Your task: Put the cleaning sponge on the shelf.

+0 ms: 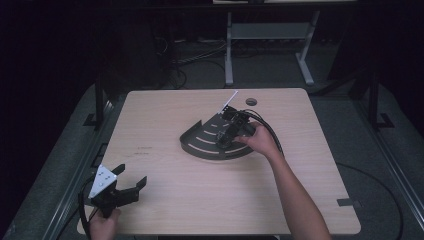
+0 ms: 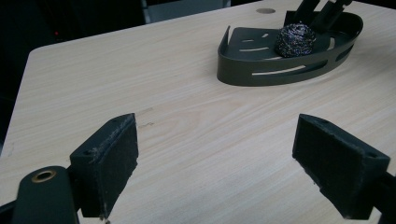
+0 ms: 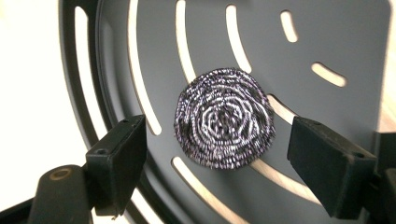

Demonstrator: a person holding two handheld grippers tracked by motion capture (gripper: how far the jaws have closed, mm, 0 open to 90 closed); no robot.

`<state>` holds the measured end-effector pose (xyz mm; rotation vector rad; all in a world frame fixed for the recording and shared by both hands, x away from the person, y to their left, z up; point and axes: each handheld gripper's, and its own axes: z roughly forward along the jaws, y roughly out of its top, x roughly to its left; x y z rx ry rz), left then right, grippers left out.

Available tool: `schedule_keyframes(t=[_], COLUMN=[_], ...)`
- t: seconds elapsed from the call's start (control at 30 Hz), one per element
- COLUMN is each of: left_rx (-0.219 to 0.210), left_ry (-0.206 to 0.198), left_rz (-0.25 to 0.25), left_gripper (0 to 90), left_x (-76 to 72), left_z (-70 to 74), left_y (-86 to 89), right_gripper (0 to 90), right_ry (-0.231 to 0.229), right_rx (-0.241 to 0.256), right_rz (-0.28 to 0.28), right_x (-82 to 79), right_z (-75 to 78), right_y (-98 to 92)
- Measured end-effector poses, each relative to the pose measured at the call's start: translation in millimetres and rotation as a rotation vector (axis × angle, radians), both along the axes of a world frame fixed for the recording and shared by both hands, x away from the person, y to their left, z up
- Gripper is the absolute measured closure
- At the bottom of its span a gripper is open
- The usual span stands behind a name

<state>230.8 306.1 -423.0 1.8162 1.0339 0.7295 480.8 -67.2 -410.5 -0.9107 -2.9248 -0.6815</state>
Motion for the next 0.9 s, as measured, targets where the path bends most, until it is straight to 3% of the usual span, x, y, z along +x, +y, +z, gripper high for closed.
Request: schedule_keyframes(t=[0.33, 0.9], left_rx=[0.007, 0.008], left_ry=[0.004, 0.005], left_rz=[-0.008, -0.01], left_gripper=[13.8, 13.8], left_x=[0.1, 0.0], left_z=[-0.7, -0.5], left_y=[-3.2, -3.8], right_gripper=[19.6, 18.9], right_ry=[-0.025, -0.019], right_rx=[0.036, 0.035], right_rz=[0.001, -0.003], right_x=[-16.2, -34.6], right_z=[19.0, 21.0], right_y=[-16.2, -38.9])
